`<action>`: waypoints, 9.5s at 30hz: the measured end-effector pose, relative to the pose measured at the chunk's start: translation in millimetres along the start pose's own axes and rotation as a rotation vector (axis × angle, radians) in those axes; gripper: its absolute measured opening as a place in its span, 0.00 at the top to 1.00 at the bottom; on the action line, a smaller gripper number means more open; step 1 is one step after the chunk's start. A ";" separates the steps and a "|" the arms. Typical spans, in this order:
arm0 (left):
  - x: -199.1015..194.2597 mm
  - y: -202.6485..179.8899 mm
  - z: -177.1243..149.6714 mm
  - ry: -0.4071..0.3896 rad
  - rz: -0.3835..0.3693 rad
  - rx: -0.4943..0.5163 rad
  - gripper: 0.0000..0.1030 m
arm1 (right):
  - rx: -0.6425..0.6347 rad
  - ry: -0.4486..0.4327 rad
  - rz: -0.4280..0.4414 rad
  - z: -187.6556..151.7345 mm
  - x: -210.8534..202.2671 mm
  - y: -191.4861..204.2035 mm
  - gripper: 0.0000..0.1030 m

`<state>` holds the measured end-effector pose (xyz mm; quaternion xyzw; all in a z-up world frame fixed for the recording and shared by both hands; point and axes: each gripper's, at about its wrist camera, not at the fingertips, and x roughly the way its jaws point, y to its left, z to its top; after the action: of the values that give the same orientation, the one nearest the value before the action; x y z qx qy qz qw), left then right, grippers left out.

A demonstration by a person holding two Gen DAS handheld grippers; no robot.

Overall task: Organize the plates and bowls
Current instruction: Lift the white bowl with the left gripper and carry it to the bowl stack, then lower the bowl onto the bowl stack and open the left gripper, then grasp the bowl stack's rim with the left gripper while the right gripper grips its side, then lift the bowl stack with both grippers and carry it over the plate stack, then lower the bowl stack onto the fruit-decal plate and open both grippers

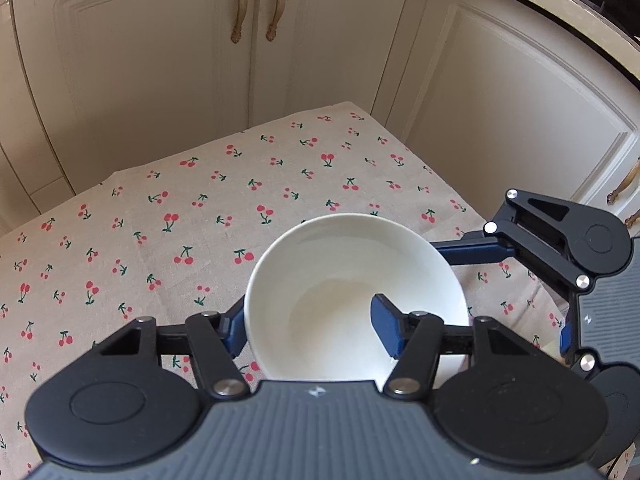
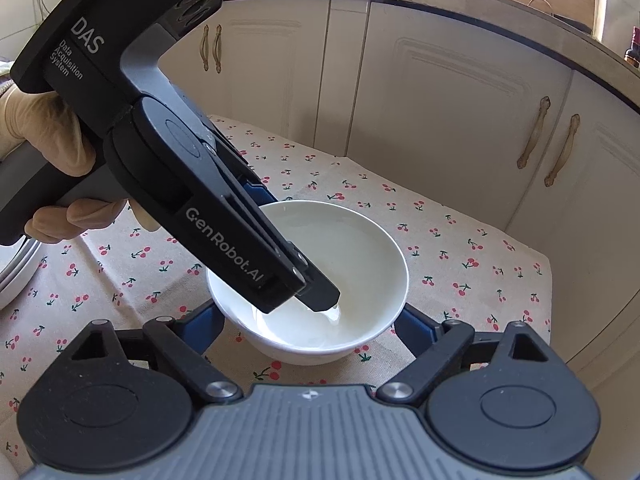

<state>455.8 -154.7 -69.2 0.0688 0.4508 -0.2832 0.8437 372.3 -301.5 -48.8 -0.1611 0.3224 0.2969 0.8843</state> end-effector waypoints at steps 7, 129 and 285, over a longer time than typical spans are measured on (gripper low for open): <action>-18.2 -13.0 -4.2 -0.004 -0.002 0.011 0.41 | -0.012 0.007 -0.004 0.2 -16.6 11.0 0.09; -213.4 -112.1 -215.8 -0.203 -0.009 0.190 0.06 | 0.031 0.042 -0.028 -101.7 -198.9 183.2 0.00; -299.6 1.6 -289.4 -0.353 0.293 0.163 0.01 | -0.219 0.122 0.025 42.3 -76.9 260.1 0.00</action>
<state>118.0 78.7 1.1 0.1505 0.2571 -0.2010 0.9332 181.4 -113.0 9.3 -0.2703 0.3435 0.3311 0.8362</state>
